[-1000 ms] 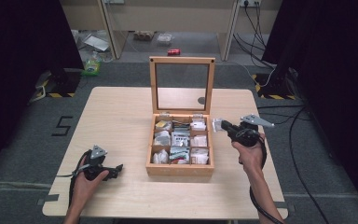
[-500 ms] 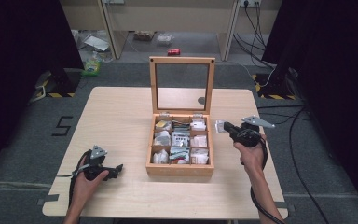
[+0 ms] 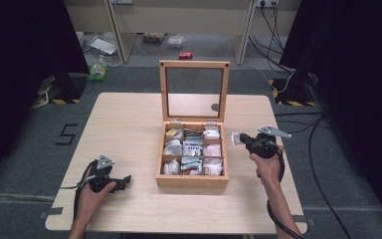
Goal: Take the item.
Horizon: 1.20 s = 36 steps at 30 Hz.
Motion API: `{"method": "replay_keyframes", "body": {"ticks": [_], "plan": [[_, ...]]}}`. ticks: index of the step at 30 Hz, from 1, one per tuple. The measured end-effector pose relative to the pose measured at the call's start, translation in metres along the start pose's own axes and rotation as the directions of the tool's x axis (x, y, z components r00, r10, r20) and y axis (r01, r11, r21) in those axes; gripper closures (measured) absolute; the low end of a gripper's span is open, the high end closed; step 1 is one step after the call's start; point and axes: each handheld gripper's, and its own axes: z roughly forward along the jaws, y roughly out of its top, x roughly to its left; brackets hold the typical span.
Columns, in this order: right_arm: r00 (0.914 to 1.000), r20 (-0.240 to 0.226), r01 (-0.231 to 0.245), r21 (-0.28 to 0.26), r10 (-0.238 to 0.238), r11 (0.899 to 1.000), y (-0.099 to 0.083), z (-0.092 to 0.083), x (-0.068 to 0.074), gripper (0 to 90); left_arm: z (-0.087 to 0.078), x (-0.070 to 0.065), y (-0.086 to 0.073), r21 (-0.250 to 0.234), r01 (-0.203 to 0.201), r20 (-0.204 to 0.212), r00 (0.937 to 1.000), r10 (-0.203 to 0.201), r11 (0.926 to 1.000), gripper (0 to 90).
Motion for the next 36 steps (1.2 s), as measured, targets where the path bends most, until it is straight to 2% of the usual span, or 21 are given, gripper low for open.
{"method": "replay_keyframes", "body": {"ticks": [25,36], "plan": [[0.9997,0.003,0.024,0.073,-0.025,0.997,-0.015,0.017,0.004,86.8,0.0,0.0,0.0,0.0,0.0,0.0,1.0,0.0,1.0,0.0],[0.9993,0.006,0.035,0.087,-0.036,0.996,-0.019,0.021,0.005,87.0,0.0,0.0,0.0,0.0,0.0,0.0,1.0,0.0,1.0,0.0]]}}
